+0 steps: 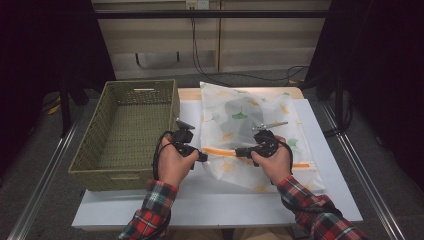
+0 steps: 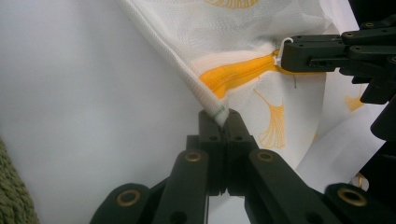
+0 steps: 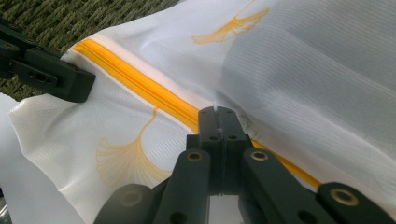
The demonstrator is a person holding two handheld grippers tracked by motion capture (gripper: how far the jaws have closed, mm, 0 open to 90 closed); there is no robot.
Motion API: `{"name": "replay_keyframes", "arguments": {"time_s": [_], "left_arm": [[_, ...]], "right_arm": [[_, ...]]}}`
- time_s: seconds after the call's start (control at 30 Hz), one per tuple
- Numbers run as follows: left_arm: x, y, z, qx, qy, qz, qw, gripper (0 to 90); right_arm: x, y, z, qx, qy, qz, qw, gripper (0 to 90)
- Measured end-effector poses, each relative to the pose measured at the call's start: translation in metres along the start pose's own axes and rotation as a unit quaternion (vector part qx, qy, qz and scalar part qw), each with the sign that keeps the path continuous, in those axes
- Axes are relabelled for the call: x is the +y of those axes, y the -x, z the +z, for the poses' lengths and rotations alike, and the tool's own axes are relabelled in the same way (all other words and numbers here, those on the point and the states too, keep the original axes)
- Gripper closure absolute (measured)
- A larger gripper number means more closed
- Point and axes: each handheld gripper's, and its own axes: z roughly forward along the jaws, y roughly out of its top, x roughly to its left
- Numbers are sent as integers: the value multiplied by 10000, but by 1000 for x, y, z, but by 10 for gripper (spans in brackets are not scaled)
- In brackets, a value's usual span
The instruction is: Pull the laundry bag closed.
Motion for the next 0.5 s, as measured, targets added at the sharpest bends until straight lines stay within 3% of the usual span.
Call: {"name": "replay_keyframes", "arguments": {"time_s": [0.5], "left_arm": [[0, 1, 1, -40, -47, -51, 10000, 890]], "right_arm": [[-2, 5, -4, -95, 40, 70, 9999, 900]]}}
